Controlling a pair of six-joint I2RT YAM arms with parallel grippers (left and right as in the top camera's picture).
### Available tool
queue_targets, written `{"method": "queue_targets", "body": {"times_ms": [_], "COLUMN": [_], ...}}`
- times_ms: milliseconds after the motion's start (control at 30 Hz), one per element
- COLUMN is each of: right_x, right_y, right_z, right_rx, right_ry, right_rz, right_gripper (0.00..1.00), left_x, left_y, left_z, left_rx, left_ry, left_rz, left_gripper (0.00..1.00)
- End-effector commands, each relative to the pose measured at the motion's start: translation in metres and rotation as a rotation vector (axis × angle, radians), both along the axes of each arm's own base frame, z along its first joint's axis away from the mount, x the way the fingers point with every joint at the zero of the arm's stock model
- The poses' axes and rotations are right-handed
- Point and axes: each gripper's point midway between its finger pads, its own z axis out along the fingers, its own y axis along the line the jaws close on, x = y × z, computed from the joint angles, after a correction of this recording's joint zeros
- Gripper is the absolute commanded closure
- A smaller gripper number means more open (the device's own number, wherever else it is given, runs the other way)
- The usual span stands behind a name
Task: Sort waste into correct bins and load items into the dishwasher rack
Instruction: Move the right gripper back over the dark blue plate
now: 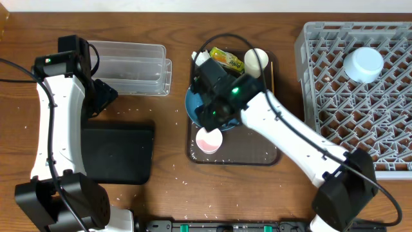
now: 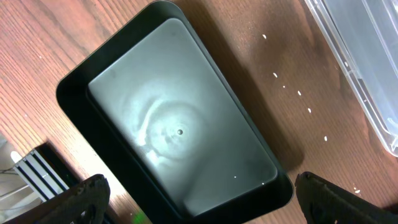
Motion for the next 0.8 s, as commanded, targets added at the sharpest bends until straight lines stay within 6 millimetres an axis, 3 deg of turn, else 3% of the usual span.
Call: {"method": "queue_targets", "body": {"times_ms": [0, 267, 667, 767], "right_x": [-0.022, -0.046, -0.039, -0.040], "right_y": [0.012, 0.022, 0.015, 0.016], "right_z": [0.003, -0.014, -0.070, -0.073], "right_rx": [0.013, -0.088, -0.280, -0.278], "right_ry": [0.060, 0.033, 0.016, 0.028], "right_rz": [-0.043, 0.018, 0.002, -0.008], "right_gripper": [0.45, 0.46, 0.52, 0.62], "left_x": [-0.003, -0.003, -0.003, -0.003], "left_y": [0.002, 0.002, 0.002, 0.002], "left_z": [0.004, 0.004, 0.004, 0.004], "left_rx": [0.010, 0.009, 0.010, 0.009], "left_ry": [-0.006, -0.006, -0.006, -0.006], "left_rz": [-0.002, -0.002, -0.002, -0.002], "left_gripper": [0.02, 0.02, 0.02, 0.02]}}
